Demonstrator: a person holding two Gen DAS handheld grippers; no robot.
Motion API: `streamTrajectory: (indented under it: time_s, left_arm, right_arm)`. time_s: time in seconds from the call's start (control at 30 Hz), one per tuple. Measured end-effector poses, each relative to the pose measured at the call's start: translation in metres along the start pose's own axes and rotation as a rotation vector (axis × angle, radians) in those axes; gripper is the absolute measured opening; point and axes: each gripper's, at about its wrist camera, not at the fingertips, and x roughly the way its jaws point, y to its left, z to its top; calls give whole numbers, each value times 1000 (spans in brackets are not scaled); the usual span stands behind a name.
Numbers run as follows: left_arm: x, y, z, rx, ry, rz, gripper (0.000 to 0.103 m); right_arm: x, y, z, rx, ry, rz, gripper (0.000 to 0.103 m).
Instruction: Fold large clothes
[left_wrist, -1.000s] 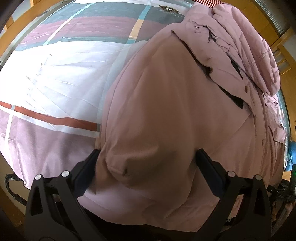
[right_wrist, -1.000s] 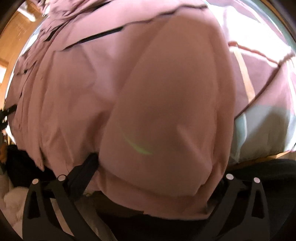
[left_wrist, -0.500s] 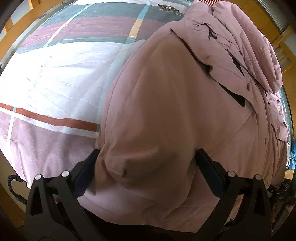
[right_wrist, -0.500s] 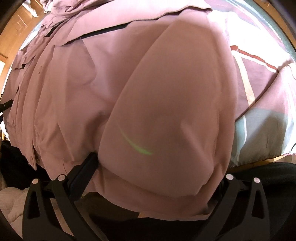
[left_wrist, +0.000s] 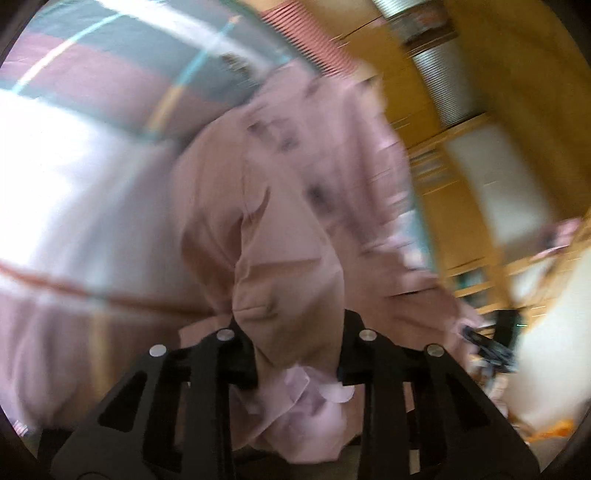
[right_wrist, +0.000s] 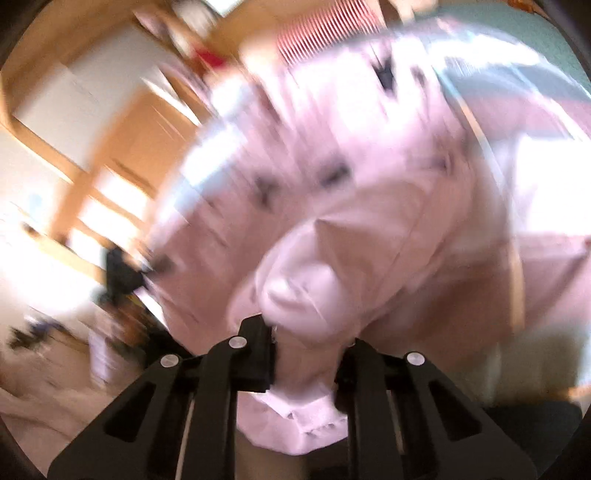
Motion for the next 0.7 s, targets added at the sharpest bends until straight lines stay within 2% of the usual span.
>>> streamTrajectory:
  time_s: [0.07,0.1,0.2,0.23,0.27,0.33,0.37,0.43,0.5,0.57,0.63,0.7]
  left_arm:
    - [-2,-7,25,-5,-36,-104,28]
    - [-2,-11,47,-16,-70,-166,28]
    - [6,-10,103,-83,-154,-262,30]
    - [12,-5,127,-122,-193,-279,36]
    - [16,0,142,-150,-228,-306,49]
    - [15,1,159,-103,-316,-352,55]
    - [14,-3,160,-69,-354,-306,66]
    - [13,-17,157,56,-398,-124,73]
    - [33,-26,155,164,-329,17,73]
    - [55,-24,154,141,-276,-10,72]
    - [85,-29,147,126,-185,-66,72]
    - [122,-48,137,243,-113,58,72]
  right_arm:
    - [-7,5,33,9,-82,42,13]
    - [-14,2,58,16,-134,53,13]
    - [-30,-29,131,114,-287,70,11]
    - [-29,-42,156,159,-333,72,11]
    - [-23,-55,184,195,-371,50,10]
    - [2,-90,227,262,-397,-37,10]
    - [13,-104,239,304,-399,-69,10]
    - [54,-153,263,442,-382,-149,10]
    - [85,-181,269,486,-359,-233,10]
    - [122,-207,269,521,-351,-313,10]
    - [141,-222,261,570,-362,-307,10]
    - [150,-233,255,622,-362,-280,10]
